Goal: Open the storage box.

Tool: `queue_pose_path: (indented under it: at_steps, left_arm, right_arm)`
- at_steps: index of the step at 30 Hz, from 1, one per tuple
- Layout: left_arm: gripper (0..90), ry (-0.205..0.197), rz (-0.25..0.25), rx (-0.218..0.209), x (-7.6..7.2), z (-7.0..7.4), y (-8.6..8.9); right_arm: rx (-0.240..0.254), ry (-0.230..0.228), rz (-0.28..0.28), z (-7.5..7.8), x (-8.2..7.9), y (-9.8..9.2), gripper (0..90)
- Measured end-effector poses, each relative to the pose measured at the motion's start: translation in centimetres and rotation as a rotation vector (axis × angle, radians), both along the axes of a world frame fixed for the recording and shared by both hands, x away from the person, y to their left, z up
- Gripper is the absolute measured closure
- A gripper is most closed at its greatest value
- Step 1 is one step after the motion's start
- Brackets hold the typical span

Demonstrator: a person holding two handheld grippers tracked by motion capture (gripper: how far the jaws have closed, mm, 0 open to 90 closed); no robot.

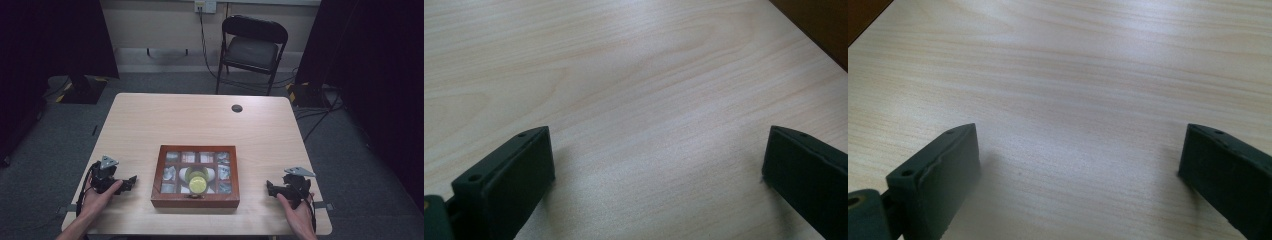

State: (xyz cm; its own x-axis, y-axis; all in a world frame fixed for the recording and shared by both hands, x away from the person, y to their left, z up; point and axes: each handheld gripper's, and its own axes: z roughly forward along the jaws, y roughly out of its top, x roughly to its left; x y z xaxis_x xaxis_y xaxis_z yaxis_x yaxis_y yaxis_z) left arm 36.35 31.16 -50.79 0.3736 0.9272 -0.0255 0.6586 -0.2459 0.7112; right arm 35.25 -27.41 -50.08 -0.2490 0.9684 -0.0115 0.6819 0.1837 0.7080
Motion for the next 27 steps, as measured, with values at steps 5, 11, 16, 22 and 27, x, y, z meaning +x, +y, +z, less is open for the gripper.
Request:
queue_pose_path:
  at_steps: [5, 11, 16, 22, 27]
  left_arm:
    - [0.0, 0.001, -0.002, -0.001, 0.0, 0.0, 0.0]
    - [0.3, -0.001, 0.0, 0.002, 0.0, 0.0, 0.0]
    - [4.9, 0.003, -0.001, 0.003, -0.1, 0.3, -0.1]
    - [15.7, 0.011, -0.029, 0.013, -0.5, 0.7, -0.1]
    - [18.9, 0.023, -0.05, -0.009, -0.5, 1.0, 0.0]
  right_arm:
    - [-0.003, 0.003, -0.007, 0.0, 0.1, 0.2, 0.0]
    - [-0.004, 0.007, 0.001, 0.0, 0.0, 0.0, 0.0]
    - [-0.005, 0.008, 0.033, 0.0, 0.3, -0.2, 0.0]
    - [-0.005, 0.009, 0.04, 0.0, 0.3, -0.2, 0.0]
    - [-0.007, 0.008, 0.042, 0.0, 0.3, -0.2, 0.0]
